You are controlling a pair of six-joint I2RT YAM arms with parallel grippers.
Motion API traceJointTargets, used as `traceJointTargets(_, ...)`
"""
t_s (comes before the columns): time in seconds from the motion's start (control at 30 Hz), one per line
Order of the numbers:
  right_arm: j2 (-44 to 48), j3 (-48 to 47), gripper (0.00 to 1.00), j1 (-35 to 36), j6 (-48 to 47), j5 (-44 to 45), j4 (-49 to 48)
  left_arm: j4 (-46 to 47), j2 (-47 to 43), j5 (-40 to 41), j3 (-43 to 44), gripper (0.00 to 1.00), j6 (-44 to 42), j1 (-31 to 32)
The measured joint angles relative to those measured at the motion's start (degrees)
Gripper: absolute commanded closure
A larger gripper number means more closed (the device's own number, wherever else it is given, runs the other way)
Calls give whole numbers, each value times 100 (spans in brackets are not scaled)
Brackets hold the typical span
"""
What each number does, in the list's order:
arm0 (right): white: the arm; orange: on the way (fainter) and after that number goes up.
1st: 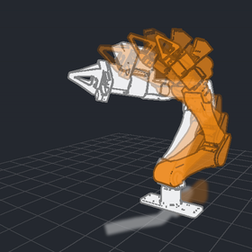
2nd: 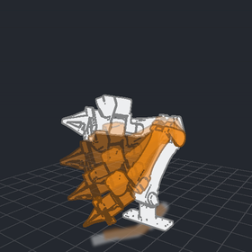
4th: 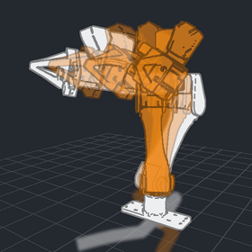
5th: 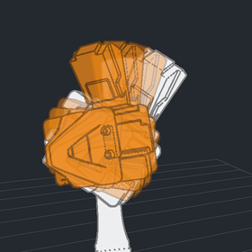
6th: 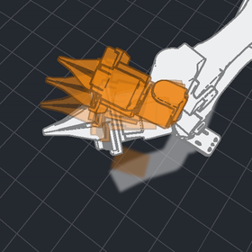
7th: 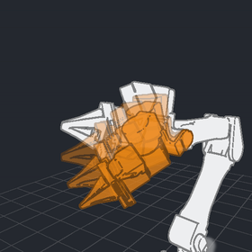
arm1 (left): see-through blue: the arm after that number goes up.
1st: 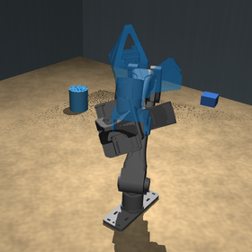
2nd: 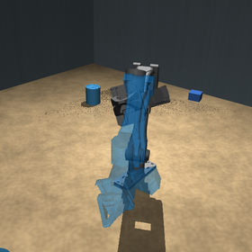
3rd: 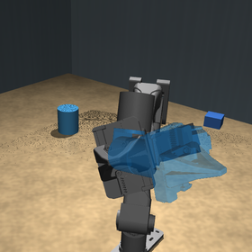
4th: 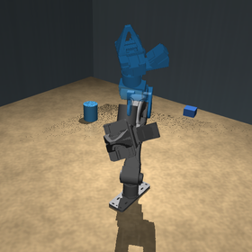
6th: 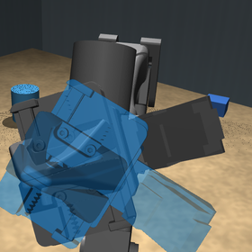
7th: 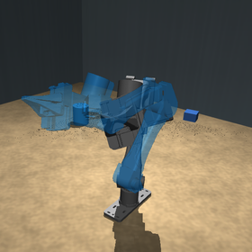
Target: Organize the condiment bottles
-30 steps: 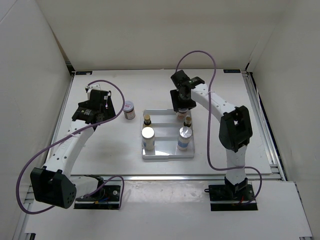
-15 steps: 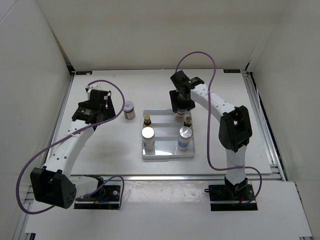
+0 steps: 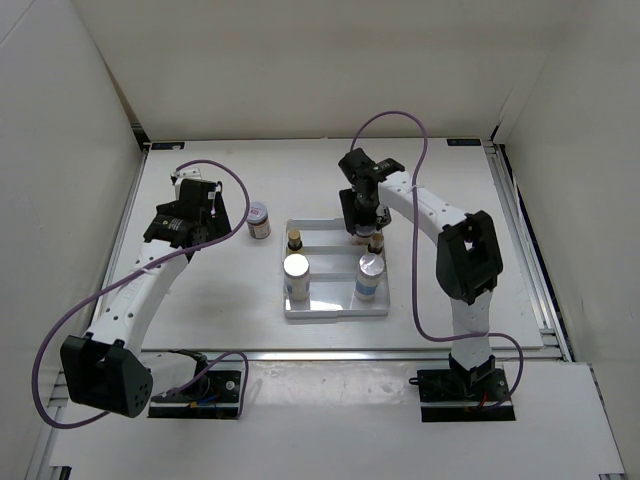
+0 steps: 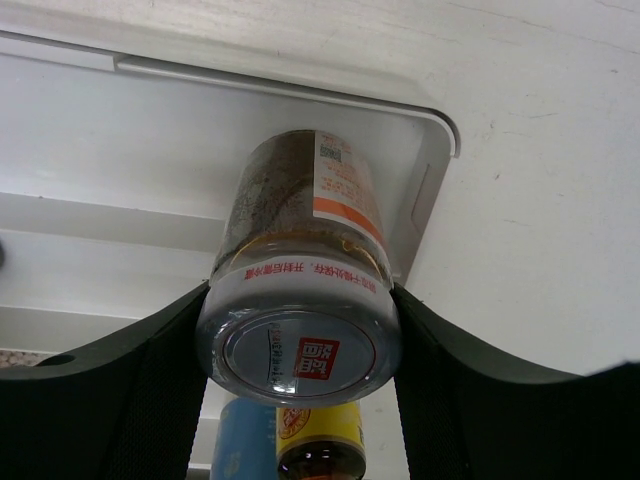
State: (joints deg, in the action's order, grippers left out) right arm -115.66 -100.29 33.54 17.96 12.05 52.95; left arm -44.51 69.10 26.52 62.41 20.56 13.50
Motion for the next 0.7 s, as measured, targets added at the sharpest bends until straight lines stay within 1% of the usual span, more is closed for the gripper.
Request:
traceJointTargets(0.03,-2,0,89,0,0,4,4,0,-7,0,0,0,0,0)
traceJointTargets(0.1,-9,-2,71,0,-4,28,9,0,-22,0,0,0,0,0)
traceJointTargets(0.13,-15,-11,67,0,-7,46,11,0,-31,0,0,0,0,0)
traceJointTargets(0.17,-44,-22,51,0,-11,66,15,0,-35,0,0,0,0,0)
traceJointTargets(0.23,-144,-79,31,0,-26,103,42,0,-35,0,2,0,0,0)
traceJointTargets(0.27,-199,-92,19,0,-37,114,44,0,-35,0,2,0,0,0)
traceJointTargets(0.33,-306,-129,11,0,-66,195,57,0,-35,-24,4,0,0,0)
traceJointTargets(0.4,-337,-140,0,0,-76,306,72,2,-31,-98,9,0,0,0)
traceJointTargets(0.57,-225,-205,0,0,-184,654,92,-7,114,-378,109,0,4,0)
traceJointTargets(0.7,219,-205,0,0,-203,800,72,-9,479,-673,599,0,48,0)
